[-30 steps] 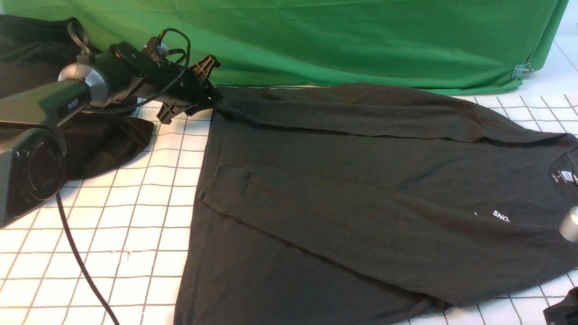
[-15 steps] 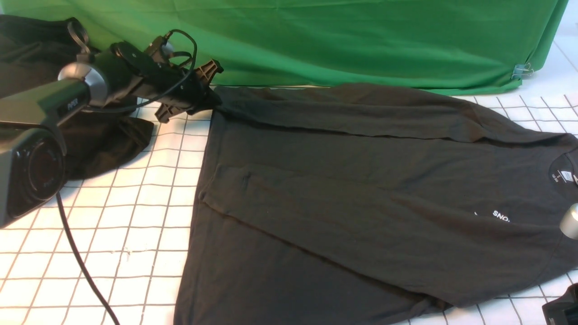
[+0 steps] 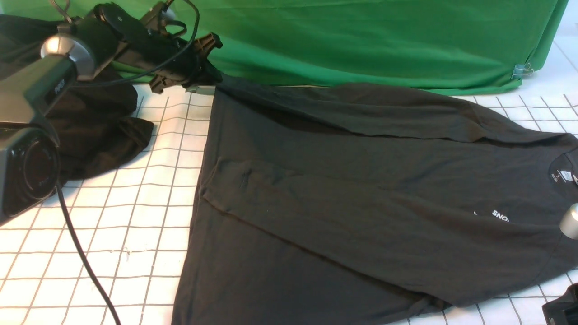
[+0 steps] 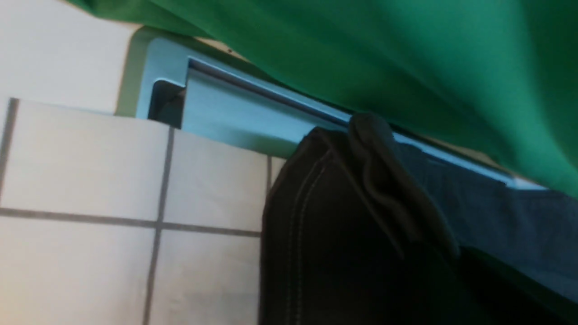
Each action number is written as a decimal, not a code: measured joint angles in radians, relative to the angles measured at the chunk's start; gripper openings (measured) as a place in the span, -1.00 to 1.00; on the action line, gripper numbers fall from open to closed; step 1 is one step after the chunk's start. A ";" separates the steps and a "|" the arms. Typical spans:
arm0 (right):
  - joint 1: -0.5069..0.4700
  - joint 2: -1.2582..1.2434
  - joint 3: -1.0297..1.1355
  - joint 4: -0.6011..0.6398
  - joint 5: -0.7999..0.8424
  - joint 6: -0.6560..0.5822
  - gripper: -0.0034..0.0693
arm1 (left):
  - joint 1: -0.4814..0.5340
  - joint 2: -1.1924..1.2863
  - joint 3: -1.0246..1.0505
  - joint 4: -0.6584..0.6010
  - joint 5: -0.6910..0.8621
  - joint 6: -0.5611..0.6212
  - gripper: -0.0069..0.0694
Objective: Fold a long-sleeved shirt over a white checkered tablecloth.
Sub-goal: 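Grab the top left corner of the dark shirt with the left gripper, then fold the left side of the dark shirt inward over its body with the left gripper, then grasp the near edge of the shirt at its hem and shoulder corners, then fold the black garment in half by bringing its near edge over to the far edge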
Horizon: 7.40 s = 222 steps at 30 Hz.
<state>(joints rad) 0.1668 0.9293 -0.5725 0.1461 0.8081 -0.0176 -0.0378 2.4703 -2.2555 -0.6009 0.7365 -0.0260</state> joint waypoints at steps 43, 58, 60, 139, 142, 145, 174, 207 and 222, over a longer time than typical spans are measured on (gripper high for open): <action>0.000 0.000 0.000 0.000 0.016 0.000 -0.24 | 0.041 -0.004 -0.002 0.017 -0.005 0.026 -0.78; 0.000 0.000 0.000 0.000 0.016 -0.009 -0.51 | 0.031 -0.184 -0.001 -0.043 0.361 0.043 -0.78; 0.000 0.000 0.000 0.000 0.015 -0.020 -0.77 | 0.006 -0.239 0.030 -0.006 0.424 0.050 -0.78; 0.294 0.177 -0.169 0.007 -0.014 -0.170 0.47 | -0.200 -1.038 1.498 0.315 -0.013 -0.098 -0.78; 0.393 0.239 -0.160 -0.048 -0.010 -0.148 0.62 | -0.180 -1.039 1.498 0.318 -0.012 -0.080 -0.78; 0.512 0.371 -0.159 -0.224 -0.039 -0.059 0.62 | -0.168 -1.039 1.498 0.305 -0.002 -0.046 -0.78; 0.570 0.756 -0.275 -0.551 -0.089 0.129 -0.84 | -0.168 -1.065 1.503 0.280 -0.029 -0.010 -0.78; 0.600 0.545 -0.407 -0.349 0.327 0.078 -0.86 | -0.168 -1.223 1.498 0.201 0.275 -0.007 -0.78; 0.404 0.545 -0.570 -0.343 0.258 0.068 -0.86 | -0.168 -1.122 1.248 0.228 0.192 -0.064 -0.78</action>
<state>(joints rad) 0.5709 1.4740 -1.1424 -0.1967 1.0659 0.0505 -0.2062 1.3478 -1.0080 -0.3732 0.9283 -0.0896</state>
